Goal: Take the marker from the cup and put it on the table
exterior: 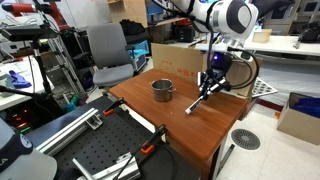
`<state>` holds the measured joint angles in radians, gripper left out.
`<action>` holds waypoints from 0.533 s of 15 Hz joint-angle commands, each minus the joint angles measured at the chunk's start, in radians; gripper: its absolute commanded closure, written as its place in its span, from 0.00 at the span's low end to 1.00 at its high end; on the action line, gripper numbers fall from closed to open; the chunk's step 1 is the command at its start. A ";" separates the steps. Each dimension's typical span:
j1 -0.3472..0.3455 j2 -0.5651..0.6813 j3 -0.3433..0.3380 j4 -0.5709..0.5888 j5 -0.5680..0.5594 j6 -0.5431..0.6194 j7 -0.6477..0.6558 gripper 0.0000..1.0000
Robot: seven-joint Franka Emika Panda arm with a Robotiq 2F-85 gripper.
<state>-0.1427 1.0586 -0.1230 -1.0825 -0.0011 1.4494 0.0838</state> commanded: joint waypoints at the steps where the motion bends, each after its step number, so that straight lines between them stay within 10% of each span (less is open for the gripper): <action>1: 0.001 0.067 -0.005 0.116 -0.023 -0.065 0.025 0.55; 8: -0.006 0.105 0.002 0.188 -0.024 -0.119 0.018 0.11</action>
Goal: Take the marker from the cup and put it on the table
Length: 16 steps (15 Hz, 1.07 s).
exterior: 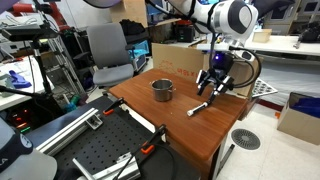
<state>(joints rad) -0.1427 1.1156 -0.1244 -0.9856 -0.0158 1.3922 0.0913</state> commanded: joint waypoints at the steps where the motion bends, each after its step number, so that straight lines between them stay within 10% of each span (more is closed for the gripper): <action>1: -0.006 0.050 0.004 0.096 -0.009 -0.060 0.011 0.03; 16: 0.003 -0.220 0.039 -0.069 0.020 0.083 -0.068 0.00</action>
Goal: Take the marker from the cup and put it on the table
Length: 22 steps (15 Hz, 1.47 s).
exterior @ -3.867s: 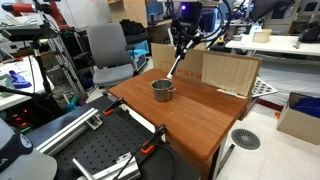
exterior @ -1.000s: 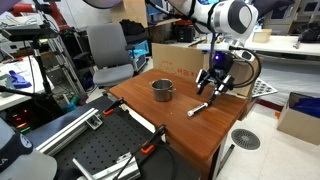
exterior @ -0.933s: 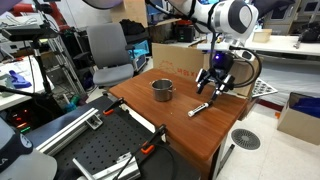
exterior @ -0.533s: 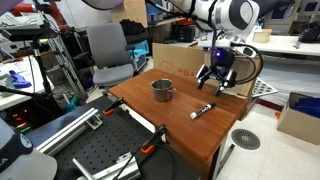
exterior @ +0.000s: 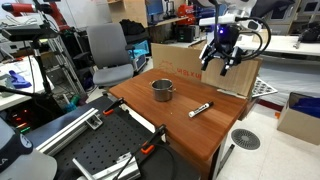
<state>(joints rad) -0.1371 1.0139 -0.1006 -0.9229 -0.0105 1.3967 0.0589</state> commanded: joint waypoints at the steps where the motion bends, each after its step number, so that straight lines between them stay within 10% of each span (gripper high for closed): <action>1: -0.002 -0.154 0.019 -0.158 0.014 0.096 -0.046 0.00; 9: 0.033 -0.499 0.037 -0.505 -0.019 0.425 -0.104 0.00; 10: 0.022 -0.402 0.035 -0.346 -0.003 0.295 -0.090 0.00; 22: 0.032 -0.470 0.035 -0.467 -0.006 0.392 -0.091 0.00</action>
